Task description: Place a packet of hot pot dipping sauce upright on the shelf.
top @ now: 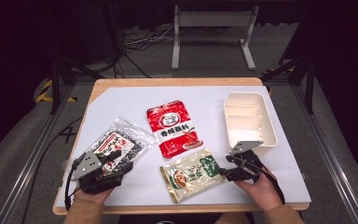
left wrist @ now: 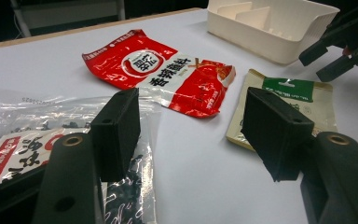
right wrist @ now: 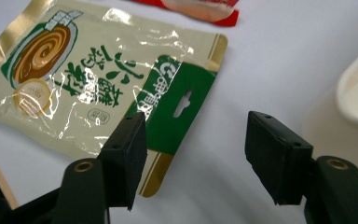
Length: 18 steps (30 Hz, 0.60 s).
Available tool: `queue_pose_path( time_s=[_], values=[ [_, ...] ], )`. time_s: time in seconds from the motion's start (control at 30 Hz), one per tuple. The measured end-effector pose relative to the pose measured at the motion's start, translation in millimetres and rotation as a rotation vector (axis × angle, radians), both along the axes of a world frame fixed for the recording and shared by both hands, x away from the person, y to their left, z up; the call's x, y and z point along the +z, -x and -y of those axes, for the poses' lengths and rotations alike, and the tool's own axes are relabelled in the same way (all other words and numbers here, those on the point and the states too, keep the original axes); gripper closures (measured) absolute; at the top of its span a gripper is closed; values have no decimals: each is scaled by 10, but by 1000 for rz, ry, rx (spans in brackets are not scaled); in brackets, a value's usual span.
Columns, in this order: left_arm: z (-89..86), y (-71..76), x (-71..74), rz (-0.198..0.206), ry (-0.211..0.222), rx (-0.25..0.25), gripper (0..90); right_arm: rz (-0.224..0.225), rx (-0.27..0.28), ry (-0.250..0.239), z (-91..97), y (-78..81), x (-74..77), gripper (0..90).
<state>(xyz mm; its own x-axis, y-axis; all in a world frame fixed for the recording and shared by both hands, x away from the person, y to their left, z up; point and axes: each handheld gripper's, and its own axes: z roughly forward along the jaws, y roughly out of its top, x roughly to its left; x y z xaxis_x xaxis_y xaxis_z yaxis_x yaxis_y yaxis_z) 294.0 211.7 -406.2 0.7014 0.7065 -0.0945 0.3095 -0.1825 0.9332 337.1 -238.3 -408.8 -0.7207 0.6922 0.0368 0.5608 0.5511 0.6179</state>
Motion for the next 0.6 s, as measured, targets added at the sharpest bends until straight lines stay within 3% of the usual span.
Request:
queue_pose_path(
  time_s=[0.2, 0.3, 0.47, 0.6],
  values=[
    [-2, -2, -2, -3, 0, 0, 374, -28, 26, 26, -47, 1, -71, 408],
    [-2, -1, -2, -3, 0, 0, 374, -40, 29, 18, -61, 1, -87, 408],
    [4, -3, -1, -3, -6, -4, 374, -102, 19, -29, -61, -13, -118, 413],
    [1, -4, -3, -5, -4, -5, 372, -120, 36, -27, -95, -11, -150, 425]
  ],
)
